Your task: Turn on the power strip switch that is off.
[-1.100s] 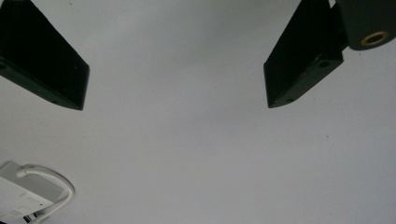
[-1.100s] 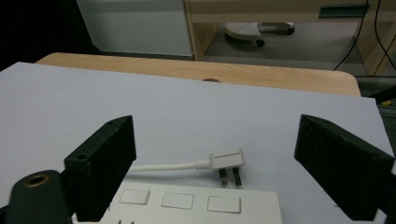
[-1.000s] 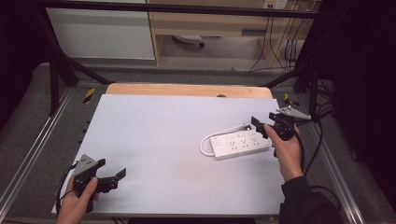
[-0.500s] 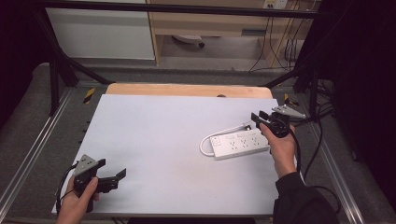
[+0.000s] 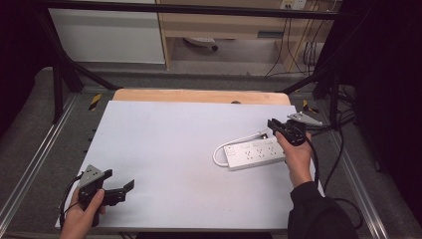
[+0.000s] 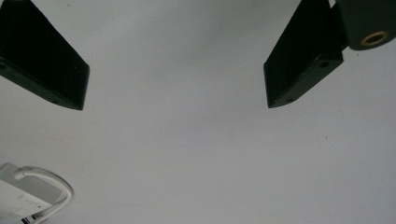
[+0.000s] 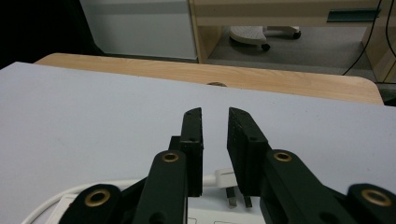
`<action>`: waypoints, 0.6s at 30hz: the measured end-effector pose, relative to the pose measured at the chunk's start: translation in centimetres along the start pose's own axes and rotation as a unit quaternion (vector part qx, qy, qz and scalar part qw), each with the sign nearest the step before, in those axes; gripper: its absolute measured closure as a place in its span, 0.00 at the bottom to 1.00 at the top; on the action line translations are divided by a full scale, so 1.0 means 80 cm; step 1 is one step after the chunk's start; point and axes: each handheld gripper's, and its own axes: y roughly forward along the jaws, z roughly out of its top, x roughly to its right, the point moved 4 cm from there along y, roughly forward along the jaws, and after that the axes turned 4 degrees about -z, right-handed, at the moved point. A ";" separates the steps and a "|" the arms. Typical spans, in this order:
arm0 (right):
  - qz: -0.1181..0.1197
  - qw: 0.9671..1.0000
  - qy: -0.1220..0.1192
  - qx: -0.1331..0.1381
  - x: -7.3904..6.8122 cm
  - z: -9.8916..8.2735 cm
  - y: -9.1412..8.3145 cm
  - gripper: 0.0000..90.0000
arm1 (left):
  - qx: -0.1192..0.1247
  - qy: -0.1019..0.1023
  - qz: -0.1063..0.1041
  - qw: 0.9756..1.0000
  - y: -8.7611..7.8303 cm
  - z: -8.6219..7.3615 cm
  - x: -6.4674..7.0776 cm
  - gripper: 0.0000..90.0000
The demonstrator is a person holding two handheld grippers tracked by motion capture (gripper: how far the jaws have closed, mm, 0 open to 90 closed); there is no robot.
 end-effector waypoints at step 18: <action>0.009 1.000 0.002 -0.005 -0.005 -0.013 0.010 1.00 | -0.001 0.002 0.000 1.000 0.000 0.000 0.000 0.08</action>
